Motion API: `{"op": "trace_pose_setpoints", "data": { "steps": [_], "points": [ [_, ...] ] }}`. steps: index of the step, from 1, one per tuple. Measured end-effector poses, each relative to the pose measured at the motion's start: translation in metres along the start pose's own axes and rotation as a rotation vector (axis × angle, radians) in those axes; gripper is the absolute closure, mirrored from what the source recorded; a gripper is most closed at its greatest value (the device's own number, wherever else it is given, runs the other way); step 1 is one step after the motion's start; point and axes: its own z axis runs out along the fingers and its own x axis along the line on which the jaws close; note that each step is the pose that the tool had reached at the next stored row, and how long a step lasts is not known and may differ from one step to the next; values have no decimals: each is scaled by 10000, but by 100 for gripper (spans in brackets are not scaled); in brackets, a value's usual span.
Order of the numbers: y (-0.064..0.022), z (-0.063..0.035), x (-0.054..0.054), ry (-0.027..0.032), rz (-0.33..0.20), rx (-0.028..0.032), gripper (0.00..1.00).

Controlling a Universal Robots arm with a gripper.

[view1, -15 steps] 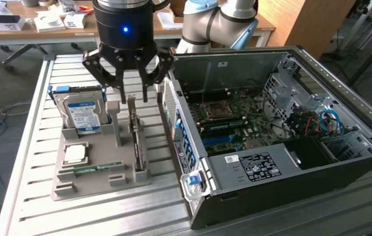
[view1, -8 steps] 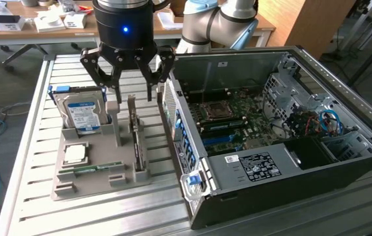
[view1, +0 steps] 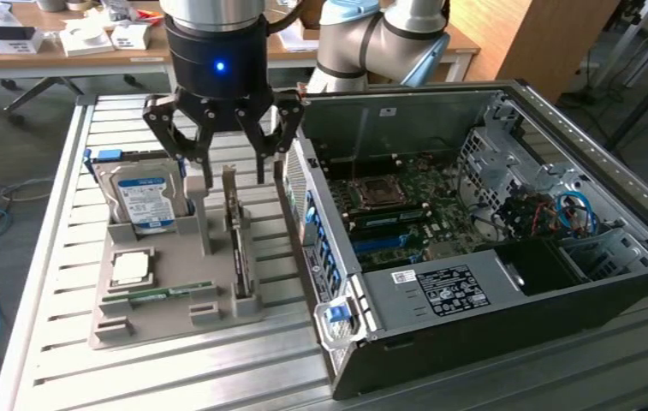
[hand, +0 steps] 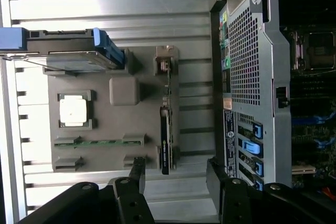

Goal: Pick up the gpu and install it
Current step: 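Pick up the gpu and move the gpu toward the slot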

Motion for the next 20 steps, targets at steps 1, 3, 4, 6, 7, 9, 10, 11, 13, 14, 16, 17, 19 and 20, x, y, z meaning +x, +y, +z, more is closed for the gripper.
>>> {"op": "trace_pose_setpoints", "data": {
  "steps": [1, 3, 4, 6, 7, 9, 10, 11, 13, 14, 16, 17, 19, 20],
  "points": [
    [-1, 19, 0, 0, 0, 0, 41],
    [-2, 56, 1, -1, 1, 0, 41],
    [-2, 74, 2, -1, 0, 0, 41],
    [-4, 109, 3, 0, 0, 1, 41],
    [-5, 128, 3, -1, 0, 0, 41],
    [-6, 164, 4, 0, 0, 1, 41],
    [-6, 183, 4, 0, 0, 0, 41],
    [-7, 201, 5, -1, 0, -1, 41],
    [-8, 237, 5, -1, 0, 0, 41],
    [-9, 255, 6, -1, 0, -1, 41],
    [-10, 290, 7, 0, 0, 0, 41],
    [-11, 309, 7, -1, 0, 0, 41],
    [-12, 344, 8, 0, 0, 0, 41],
    [-13, 361, 8, -1, 0, 0, 41]
  ]
}}
